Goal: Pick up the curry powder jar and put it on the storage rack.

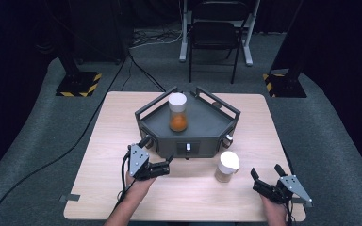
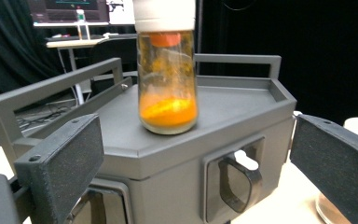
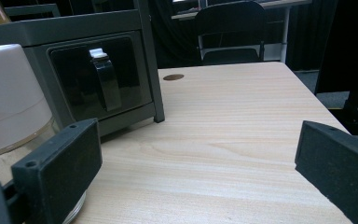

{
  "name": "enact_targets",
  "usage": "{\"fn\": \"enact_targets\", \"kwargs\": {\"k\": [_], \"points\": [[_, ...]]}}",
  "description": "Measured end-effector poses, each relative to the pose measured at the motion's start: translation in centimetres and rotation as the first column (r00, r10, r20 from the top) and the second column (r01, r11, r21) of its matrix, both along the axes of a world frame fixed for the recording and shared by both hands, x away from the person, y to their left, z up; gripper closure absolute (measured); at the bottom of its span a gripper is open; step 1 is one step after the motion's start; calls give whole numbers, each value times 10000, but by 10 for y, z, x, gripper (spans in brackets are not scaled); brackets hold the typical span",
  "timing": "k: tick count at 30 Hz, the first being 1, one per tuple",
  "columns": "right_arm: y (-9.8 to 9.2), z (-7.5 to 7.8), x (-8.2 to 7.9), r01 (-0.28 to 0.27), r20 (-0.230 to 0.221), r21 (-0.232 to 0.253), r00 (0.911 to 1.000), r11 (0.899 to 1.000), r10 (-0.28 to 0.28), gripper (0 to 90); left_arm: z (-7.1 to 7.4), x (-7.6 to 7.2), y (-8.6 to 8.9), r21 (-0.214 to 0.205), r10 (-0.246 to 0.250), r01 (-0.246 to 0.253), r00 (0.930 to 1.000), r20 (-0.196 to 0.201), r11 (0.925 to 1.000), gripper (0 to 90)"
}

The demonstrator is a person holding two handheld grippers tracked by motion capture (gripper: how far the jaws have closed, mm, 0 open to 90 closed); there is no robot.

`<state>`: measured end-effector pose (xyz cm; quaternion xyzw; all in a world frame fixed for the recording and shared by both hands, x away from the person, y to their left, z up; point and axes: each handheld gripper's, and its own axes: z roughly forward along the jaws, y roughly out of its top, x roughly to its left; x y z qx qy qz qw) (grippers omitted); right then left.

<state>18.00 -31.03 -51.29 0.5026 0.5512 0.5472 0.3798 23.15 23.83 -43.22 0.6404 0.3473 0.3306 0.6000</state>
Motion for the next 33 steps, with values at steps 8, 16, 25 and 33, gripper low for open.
{"fn": "enact_targets", "kwargs": {"k": [8, 16, 25, 33], "points": [[0, 0, 0, -15, -1, -38, 10000, 10000, 15, 0, -14, -5, 4, -157, -22, 21, 10000, -48, 9999, 27], [0, 0, 0, -13, -14, -57, 10000, 10000, 13, 0, -29, -10, 2, -376, 11, -16, 9999, -127, 9993, 28], [1, 1, 1, -20, -20, -117, 10000, 9999, 20, 0, -36, -13, 5, -308, 129, -134, 9998, -149, 9994, 28], [1, 1, 1, -13, -32, -119, 10000, 9999, 13, 0, -44, -16, 8, -358, 310, -318, 9993, -209, 9989, 28]]}}
